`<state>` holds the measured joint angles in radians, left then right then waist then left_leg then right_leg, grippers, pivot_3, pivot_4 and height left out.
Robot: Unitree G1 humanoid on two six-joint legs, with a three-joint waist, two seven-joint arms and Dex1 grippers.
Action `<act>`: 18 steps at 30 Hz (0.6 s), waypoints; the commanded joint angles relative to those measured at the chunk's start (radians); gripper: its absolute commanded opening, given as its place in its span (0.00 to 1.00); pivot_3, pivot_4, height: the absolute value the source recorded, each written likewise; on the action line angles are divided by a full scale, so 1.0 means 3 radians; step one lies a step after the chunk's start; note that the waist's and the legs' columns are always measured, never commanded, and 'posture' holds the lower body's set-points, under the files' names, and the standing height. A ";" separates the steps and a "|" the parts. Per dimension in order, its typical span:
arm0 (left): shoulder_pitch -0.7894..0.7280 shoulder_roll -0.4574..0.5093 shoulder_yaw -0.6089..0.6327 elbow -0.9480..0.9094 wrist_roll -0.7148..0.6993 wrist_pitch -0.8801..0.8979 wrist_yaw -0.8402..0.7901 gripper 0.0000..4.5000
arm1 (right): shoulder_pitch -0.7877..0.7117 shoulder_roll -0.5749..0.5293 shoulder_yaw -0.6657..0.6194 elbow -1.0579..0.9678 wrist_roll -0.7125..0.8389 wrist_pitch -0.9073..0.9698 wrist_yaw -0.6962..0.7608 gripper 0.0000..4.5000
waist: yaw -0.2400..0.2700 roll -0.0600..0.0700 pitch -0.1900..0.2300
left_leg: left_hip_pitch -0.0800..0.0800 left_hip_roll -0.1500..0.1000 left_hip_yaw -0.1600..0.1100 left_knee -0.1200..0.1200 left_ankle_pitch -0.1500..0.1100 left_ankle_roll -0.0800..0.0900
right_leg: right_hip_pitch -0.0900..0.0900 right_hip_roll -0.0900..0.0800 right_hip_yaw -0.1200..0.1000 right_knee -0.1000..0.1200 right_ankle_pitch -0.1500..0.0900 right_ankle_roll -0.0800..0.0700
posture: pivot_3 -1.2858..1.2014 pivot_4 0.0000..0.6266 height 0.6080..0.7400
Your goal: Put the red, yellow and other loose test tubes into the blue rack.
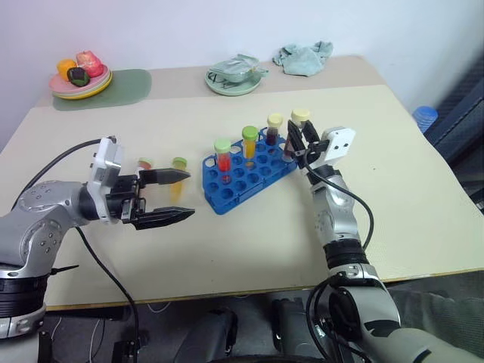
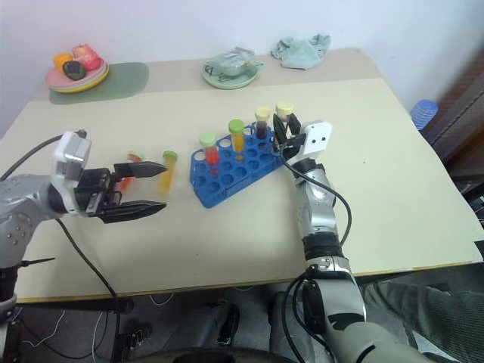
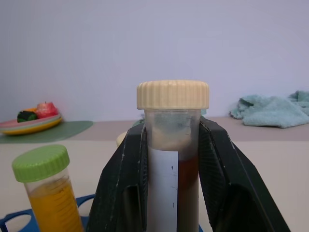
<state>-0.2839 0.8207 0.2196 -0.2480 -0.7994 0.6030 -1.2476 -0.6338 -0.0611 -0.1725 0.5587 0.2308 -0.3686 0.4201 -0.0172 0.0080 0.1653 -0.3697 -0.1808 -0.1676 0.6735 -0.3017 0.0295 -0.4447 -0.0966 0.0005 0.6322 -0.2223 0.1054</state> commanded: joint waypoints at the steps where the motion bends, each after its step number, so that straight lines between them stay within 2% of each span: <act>1: -0.0015 0.0000 0.0076 -0.0087 -0.0070 -0.0004 0.0059 1.00 | -0.0048 0.0025 -0.0004 0.0178 0.0026 -0.0183 0.0029 0.18 | -0.0001 -0.0001 0.0000 | 0.0002 0.0001 0.0000 -0.0004 0.0001 -0.0001 | 0.0000 0.0000 0.0000 0.0000 0.0000 -0.0001 | 0.52 0.24 1.00; 9: 0.0008 -0.0118 0.0065 -0.0114 -0.0061 -0.0047 0.0190 1.00 | -0.0148 -0.0017 -0.0014 0.0806 -0.0101 -0.0682 -0.0053 0.18 | -0.0004 -0.0001 0.0000 | 0.0027 0.0005 0.0003 -0.0030 0.0007 -0.0011 | 0.0008 0.0002 0.0007 -0.0003 -0.0001 -0.0008 | 0.52 0.24 1.00; 13: 0.0009 -0.0261 0.0173 -0.0063 -0.0077 -0.0045 0.0468 1.00 | -0.0108 -0.0039 -0.0008 0.0918 -0.0137 -0.0974 -0.0048 0.60 | 0.0001 -0.0001 -0.0001 | 0.0042 0.0006 0.0004 -0.0033 0.0007 -0.0011 | 0.0021 0.0004 0.0010 -0.0004 -0.0002 -0.0009 | 0.52 0.24 1.00; 15: -0.0025 -0.0353 0.0272 0.0001 -0.0164 0.0029 0.0694 1.00 | -0.0066 -0.0118 0.0040 0.0860 -0.0366 -0.1081 -0.0297 0.81 | -0.0001 -0.0001 0.0000 | 0.0040 0.0006 0.0005 -0.0036 0.0007 -0.0011 | 0.0017 0.0004 0.0013 -0.0003 -0.0002 -0.0009 | 0.52 0.24 1.00; 16: -0.0032 -0.0378 0.0303 0.0017 -0.0191 0.0050 0.0761 1.00 | -0.0048 -0.0146 0.0062 0.0828 -0.0439 -0.1107 -0.0370 0.81 | 0.0000 -0.0001 -0.0001 | 0.0040 0.0006 0.0008 -0.0038 0.0007 -0.0011 | 0.0013 0.0005 0.0016 -0.0001 -0.0002 -0.0009 | 0.52 0.24 1.00; 18: -0.0048 -0.0466 0.0394 0.0034 -0.0207 0.0048 0.0998 1.00 | 0.0076 -0.0228 0.0155 0.0521 -0.0439 -0.1013 -0.0221 0.81 | 0.0000 -0.0001 0.0000 | 0.0040 0.0007 0.0009 -0.0039 0.0007 -0.0011 | 0.0011 0.0006 0.0018 -0.0001 -0.0002 -0.0009 | 0.52 0.24 1.00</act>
<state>-0.2846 0.6898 0.2803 -0.2343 -0.8374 0.6195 -1.0015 -0.6274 -0.1130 -0.1378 0.7953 0.1062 -0.6686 0.3421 -0.0171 0.0078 0.1652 -0.3578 -0.1787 -0.1647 0.6616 -0.2996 0.0260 -0.4414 -0.0948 0.0063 0.6319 -0.2228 0.1026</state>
